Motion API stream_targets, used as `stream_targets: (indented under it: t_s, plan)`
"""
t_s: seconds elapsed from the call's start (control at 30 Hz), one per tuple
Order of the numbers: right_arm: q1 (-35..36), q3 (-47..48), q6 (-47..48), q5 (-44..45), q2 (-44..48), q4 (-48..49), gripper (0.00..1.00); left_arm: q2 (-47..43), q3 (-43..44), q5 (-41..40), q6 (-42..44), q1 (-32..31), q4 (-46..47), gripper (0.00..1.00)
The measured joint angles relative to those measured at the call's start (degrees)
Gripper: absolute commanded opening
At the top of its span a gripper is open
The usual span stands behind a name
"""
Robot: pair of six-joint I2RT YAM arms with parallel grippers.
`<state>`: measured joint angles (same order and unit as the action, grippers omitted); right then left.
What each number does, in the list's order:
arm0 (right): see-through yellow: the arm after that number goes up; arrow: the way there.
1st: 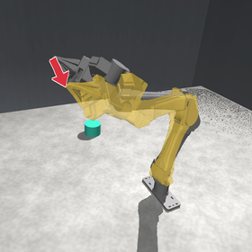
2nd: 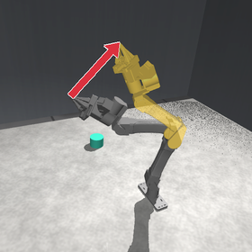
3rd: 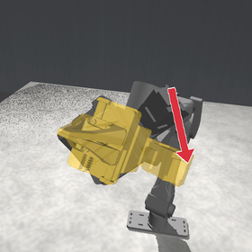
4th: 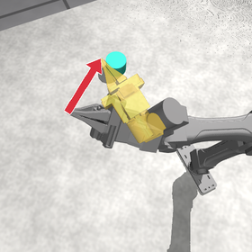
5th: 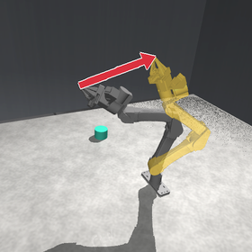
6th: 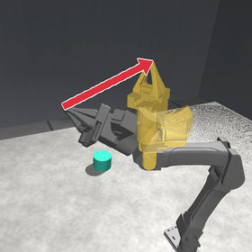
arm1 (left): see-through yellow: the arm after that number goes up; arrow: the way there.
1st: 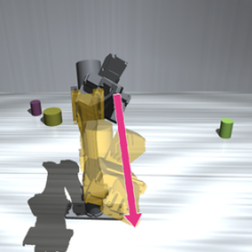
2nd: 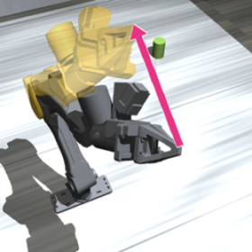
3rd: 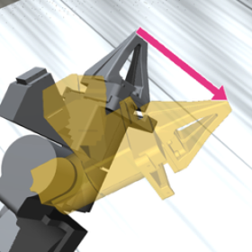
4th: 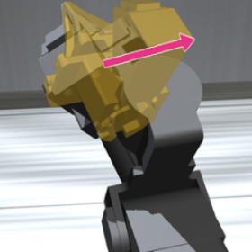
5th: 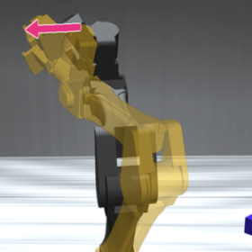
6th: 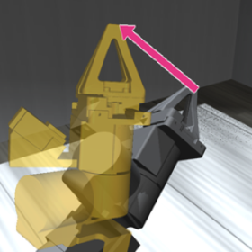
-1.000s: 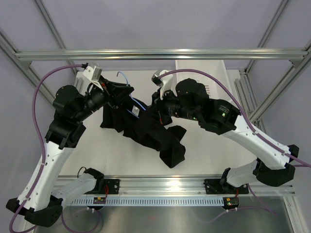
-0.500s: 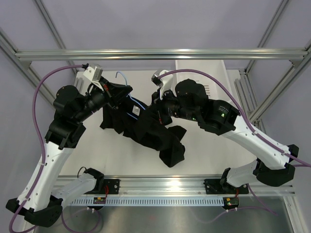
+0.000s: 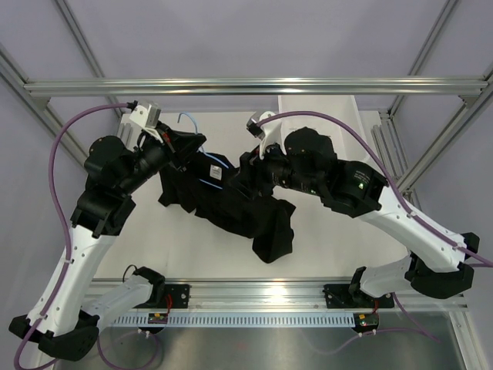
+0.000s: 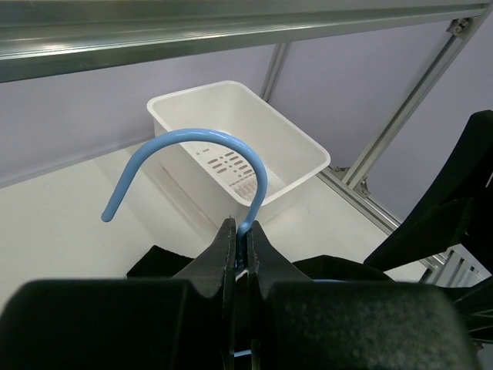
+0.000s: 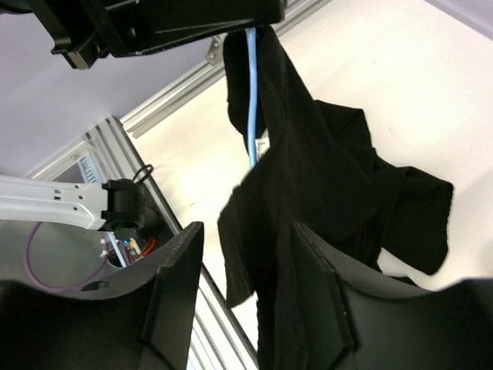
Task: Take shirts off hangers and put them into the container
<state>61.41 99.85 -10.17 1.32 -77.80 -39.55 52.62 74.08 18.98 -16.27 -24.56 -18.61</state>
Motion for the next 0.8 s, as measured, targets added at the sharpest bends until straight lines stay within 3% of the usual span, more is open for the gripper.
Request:
stream_targets:
  t_s: [0.2, 0.53, 0.8]
  plan:
    - [0.07, -0.42, -0.17, 1.49, 4.59, -3.08, 0.61, 0.28, 0.02, -1.38, 0.39, -0.13, -0.59, 0.00]
    - [0.11, -11.65, -1.20, 2.03, 24.46, -5.79, 0.58, 2.29, 1.64, -2.14, 0.90, -0.13, -2.12, 0.00]
    - [0.11, -20.17, -1.64, 1.81, 23.93, -5.33, 0.55, 2.62, 5.57, -2.12, 0.90, -0.13, -2.62, 0.00]
